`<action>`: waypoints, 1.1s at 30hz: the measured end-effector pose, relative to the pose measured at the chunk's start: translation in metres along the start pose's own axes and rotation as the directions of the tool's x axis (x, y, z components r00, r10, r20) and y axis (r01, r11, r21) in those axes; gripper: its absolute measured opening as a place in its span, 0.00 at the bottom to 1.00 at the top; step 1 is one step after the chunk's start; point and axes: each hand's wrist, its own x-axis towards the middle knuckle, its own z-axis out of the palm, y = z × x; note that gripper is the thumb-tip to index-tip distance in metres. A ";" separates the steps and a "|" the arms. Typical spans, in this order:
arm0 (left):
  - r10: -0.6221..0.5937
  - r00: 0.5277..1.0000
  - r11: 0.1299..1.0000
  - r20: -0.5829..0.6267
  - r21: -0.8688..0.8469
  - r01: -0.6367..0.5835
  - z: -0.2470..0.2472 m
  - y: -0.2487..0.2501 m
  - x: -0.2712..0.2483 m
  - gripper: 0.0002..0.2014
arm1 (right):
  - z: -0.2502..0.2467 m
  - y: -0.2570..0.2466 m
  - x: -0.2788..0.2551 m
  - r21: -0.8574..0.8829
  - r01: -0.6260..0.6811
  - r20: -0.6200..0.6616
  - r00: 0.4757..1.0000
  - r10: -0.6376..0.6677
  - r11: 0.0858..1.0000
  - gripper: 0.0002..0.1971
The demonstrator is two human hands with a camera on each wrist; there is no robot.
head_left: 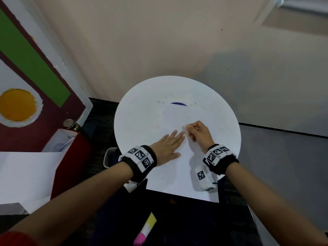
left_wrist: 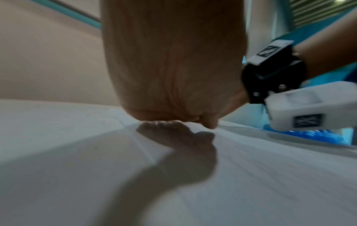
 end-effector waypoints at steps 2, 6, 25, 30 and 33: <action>-0.106 0.994 0.994 -0.003 0.003 0.106 -0.005 -0.012 0.009 0.32 | -0.001 0.000 0.000 -0.008 0.000 0.010 1.000 0.000 1.000 0.06; -0.503 0.861 0.862 -0.075 -0.111 0.494 -0.022 -0.024 0.023 0.34 | -0.001 0.001 0.000 -0.019 -0.005 0.017 1.000 0.006 1.000 0.07; -0.350 0.930 0.935 -0.109 -0.108 0.339 -0.044 -0.087 0.042 0.58 | 0.023 -0.046 0.063 -0.287 0.132 0.281 0.958 -0.048 0.949 0.08; -0.343 0.929 0.939 -0.139 -0.075 0.335 -0.039 -0.093 0.044 0.60 | 0.048 -0.043 0.090 -0.344 0.204 0.256 0.959 -0.117 0.916 0.12; -0.332 0.931 0.943 -0.155 -0.060 0.326 -0.038 -0.095 0.045 0.60 | 0.051 -0.040 0.092 -0.361 0.212 0.297 0.949 -0.103 0.908 0.13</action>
